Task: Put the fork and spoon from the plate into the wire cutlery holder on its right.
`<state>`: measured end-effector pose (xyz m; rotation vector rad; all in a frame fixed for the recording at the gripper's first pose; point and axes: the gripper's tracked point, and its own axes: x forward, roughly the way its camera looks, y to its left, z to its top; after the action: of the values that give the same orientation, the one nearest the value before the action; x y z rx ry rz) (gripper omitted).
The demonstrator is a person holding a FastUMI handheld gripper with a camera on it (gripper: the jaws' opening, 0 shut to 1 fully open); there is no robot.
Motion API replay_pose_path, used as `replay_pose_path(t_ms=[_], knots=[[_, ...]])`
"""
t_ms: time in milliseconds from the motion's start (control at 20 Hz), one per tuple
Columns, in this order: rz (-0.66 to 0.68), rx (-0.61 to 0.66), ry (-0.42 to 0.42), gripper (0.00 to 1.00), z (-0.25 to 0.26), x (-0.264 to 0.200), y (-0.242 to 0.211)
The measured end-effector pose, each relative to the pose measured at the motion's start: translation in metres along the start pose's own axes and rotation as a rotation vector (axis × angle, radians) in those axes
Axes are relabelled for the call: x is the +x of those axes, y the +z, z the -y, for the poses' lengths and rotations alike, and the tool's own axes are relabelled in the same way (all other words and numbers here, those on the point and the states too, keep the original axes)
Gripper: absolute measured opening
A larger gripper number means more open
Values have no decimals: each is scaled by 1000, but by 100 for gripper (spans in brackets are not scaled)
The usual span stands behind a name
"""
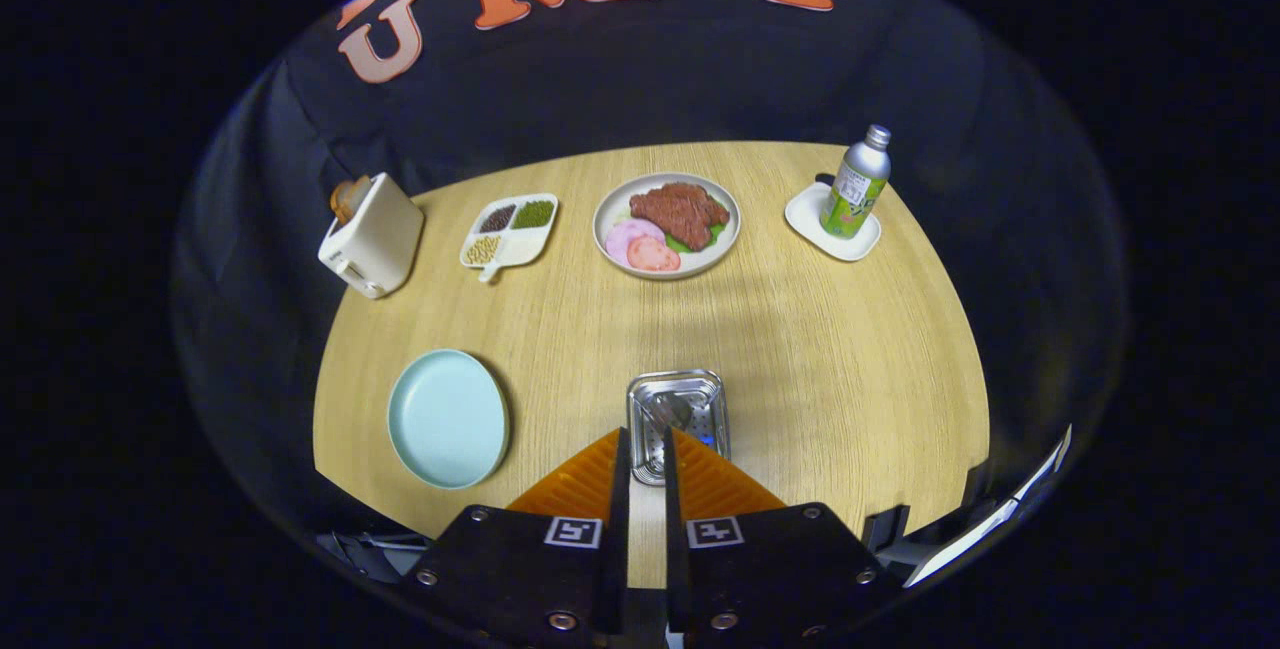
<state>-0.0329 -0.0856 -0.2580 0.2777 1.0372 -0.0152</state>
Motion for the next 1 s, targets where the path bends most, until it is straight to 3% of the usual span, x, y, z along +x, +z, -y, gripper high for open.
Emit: replay_pose_path(t_ms=[150,350,550,800,1000], knots=[[187,19,36,26,-9,-35,45],[394,19,106,46,-26,-89,91],[616,-3,179,54,-45,-146,128],[888,-124,131,87,-59,-202,164],[982,-169,112,94,-70,-220,169]])
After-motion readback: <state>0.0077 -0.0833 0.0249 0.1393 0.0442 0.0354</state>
